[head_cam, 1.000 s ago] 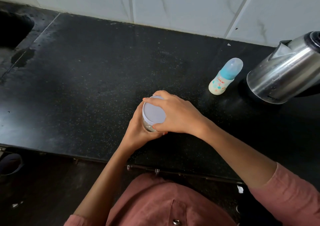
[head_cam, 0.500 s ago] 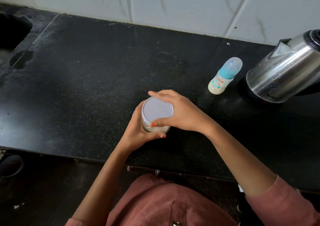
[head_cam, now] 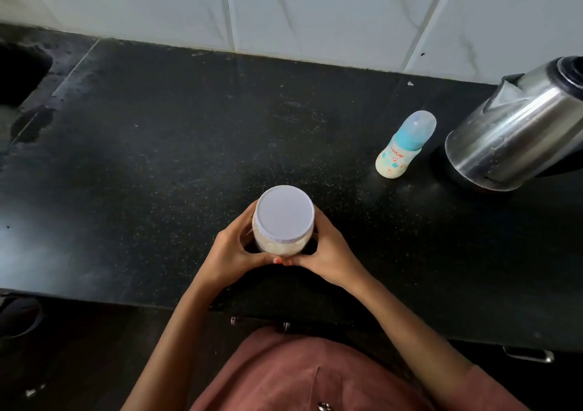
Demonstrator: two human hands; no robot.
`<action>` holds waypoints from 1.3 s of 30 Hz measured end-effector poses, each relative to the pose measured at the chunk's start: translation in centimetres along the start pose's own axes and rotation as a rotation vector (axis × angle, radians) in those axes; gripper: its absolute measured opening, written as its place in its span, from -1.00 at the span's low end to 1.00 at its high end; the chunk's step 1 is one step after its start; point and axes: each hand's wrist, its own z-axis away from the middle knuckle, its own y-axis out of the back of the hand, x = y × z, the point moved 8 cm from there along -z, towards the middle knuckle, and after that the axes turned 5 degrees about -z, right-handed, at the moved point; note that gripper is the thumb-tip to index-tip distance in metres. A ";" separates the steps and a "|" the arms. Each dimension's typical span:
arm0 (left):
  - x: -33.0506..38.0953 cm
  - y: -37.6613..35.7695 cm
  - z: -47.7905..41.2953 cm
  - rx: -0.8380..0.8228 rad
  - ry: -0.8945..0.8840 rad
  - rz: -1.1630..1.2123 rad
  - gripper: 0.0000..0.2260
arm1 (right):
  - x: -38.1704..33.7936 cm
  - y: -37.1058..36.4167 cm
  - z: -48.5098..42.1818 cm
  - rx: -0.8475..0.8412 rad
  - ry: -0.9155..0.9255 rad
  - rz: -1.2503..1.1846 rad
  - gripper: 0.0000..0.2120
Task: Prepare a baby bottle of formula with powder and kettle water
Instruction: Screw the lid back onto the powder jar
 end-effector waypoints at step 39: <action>1.1 -0.2 -19.1 -0.106 0.014 -0.006 -0.15 | -0.3 9.4 -14.7 0.136 -0.014 0.060 -0.13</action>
